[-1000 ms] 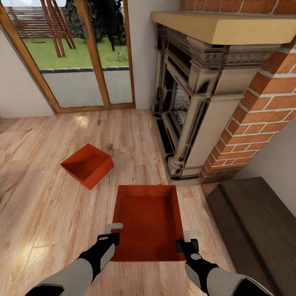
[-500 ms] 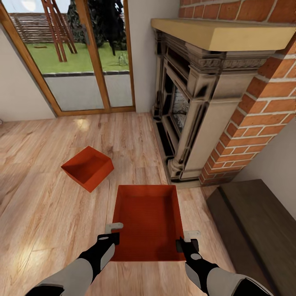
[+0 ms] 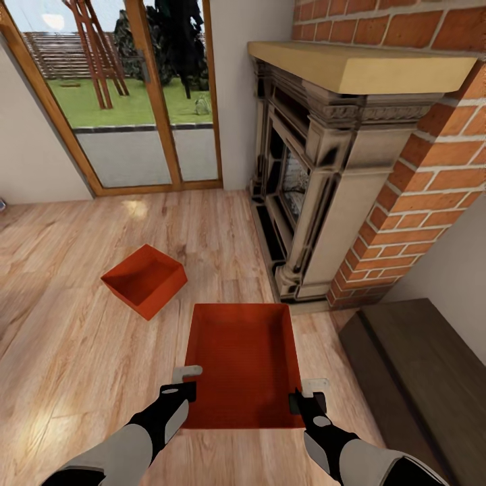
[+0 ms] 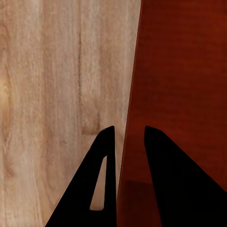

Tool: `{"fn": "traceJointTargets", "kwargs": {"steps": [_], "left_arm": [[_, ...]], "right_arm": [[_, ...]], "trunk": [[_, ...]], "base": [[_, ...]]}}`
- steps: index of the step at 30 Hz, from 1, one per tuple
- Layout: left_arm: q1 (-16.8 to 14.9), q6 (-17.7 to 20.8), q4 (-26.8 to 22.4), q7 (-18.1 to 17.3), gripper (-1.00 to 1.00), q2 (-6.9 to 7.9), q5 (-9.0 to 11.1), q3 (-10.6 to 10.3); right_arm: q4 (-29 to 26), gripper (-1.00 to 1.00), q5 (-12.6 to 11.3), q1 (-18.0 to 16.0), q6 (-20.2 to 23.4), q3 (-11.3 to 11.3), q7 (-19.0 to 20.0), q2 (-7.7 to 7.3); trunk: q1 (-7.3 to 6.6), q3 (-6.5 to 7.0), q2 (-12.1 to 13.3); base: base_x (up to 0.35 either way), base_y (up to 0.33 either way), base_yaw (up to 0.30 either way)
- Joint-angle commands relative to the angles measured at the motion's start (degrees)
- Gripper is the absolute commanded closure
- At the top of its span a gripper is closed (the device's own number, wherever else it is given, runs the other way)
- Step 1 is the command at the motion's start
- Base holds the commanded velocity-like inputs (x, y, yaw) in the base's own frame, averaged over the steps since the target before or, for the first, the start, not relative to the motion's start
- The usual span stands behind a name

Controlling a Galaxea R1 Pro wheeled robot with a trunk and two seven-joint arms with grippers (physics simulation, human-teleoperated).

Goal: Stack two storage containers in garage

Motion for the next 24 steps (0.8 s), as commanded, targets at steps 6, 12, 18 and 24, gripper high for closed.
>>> {"fn": "traceJointTargets", "kwargs": {"steps": [6,12,18,24], "left_arm": [[0.0,0.3,-0.2,0.5,1.00,-0.06,-0.9,1.3],[0.0,0.3,-0.2,0.5,1.00,-0.04,-0.9,1.3],[0.0,0.3,-0.2,0.5,1.00,-0.05,-0.9,1.3],[0.0,0.4,-0.2,0.4,1.00,-0.04,-0.9,1.3]], "right_arm": [[0.0,1.00,-0.3,0.0,0.0,-1.1,-0.1,0.10],[0.0,1.00,-0.3,0.0,0.0,-1.1,-0.1,0.10],[0.0,1.00,-0.3,0.0,0.0,-1.1,-0.1,0.10],[0.0,1.00,-0.3,0.0,0.0,-1.1,-0.1,0.10]], "trunk": [[0.01,0.50,0.0],[0.01,1.04,0.0],[0.01,1.58,0.0],[0.01,2.11,0.0]], "base": [[0.000,0.000,0.000],[0.000,0.000,0.000],[0.000,0.000,0.000],[0.000,0.000,0.000]]}}
